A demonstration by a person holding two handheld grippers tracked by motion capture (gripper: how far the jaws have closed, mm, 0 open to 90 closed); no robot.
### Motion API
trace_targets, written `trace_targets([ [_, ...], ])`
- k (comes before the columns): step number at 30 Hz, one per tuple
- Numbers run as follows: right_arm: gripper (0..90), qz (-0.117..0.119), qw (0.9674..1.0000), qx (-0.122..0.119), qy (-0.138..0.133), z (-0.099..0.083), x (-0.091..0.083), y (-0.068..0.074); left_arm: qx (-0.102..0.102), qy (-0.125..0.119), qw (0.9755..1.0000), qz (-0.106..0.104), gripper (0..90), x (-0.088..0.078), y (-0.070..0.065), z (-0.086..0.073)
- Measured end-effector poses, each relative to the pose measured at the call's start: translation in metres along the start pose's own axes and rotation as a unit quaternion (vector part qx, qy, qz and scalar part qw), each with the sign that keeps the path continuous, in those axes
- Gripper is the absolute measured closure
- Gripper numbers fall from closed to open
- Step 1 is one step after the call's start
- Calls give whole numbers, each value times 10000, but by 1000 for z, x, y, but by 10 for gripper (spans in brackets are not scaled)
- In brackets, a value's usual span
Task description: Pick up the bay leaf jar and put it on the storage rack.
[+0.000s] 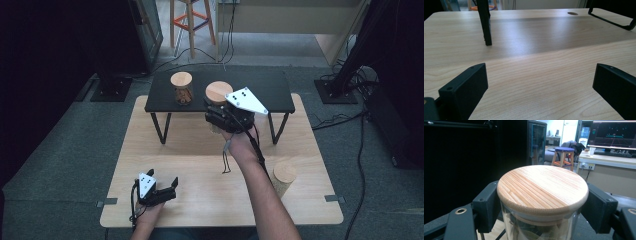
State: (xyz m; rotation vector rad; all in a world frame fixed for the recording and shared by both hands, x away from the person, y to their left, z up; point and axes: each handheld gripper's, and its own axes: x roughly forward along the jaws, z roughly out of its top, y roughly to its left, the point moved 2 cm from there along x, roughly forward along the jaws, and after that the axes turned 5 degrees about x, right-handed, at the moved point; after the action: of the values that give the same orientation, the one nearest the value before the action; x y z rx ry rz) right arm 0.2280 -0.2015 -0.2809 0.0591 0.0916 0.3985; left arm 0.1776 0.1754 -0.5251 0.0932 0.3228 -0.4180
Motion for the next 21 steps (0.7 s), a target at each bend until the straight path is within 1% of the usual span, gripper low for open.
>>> trace_targets([
  [3,242,-25,10000,7,23,2,6,-1,18,12,10000,-9,0,0,0,0],
  [6,242,-83,10000,-37,37,3,12,0,15,18,10000,7,0,1,0,0],
  [8,242,-113,9999,-46,48,5,15,0,50,27,10000,-5,0,1,0,1],
  [13,243,-181,9998,5,64,10,21,-2,48,65,10000,-1,0,1,0,2],
  [14,242,-213,9998,-14,53,11,23,-3,45,59,10000,-1,0,1,0,2],
  [18,243,-287,9996,71,17,14,29,-7,43,50,10000,-5,0,1,0,1],
  [21,243,-336,9994,27,23,15,34,-8,41,34,10000,1,0,1,-1,1],
])
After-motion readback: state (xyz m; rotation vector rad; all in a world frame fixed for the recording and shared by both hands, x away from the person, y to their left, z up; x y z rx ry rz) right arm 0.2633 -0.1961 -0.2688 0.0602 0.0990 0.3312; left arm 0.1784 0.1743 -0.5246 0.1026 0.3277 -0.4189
